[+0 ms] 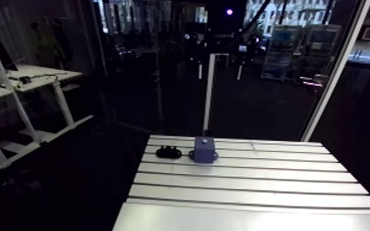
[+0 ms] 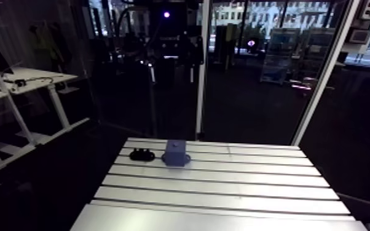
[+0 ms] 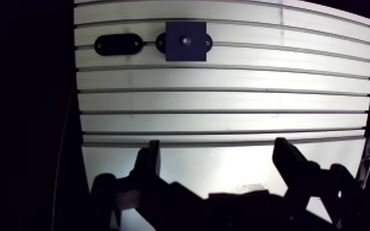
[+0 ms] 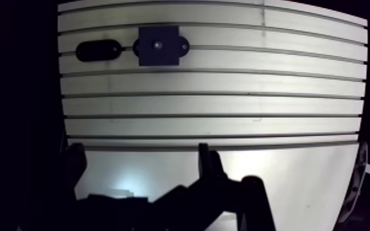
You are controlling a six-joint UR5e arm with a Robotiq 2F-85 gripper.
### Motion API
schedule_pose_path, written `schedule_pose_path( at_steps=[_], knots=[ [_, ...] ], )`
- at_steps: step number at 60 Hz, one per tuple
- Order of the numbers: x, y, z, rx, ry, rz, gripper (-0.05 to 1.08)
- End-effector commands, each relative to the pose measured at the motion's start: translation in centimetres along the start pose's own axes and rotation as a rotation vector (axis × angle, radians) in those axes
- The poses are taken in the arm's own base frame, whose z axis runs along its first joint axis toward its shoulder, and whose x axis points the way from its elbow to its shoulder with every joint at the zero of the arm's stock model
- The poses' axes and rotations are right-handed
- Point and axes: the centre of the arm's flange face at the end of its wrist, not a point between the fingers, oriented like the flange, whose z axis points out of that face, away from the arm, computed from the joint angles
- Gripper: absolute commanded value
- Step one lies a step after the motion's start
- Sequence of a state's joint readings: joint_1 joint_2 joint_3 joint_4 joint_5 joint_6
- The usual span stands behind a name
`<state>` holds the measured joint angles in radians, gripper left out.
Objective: Pick up the M10 bolt and insert it into the hole until fully seated.
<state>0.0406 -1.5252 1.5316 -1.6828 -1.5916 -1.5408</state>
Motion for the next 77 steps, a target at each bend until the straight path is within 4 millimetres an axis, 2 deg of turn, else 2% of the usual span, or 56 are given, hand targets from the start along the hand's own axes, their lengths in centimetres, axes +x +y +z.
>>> schedule_pose_path(
  at_steps=[1,77],
  knots=[
    [0.22,0.05,-1.35,0.0,0.004,0.001,0.0],
    [0.49,0.06,-1.19,-0.002,-0.002,0.002,0.0]
  ],
)
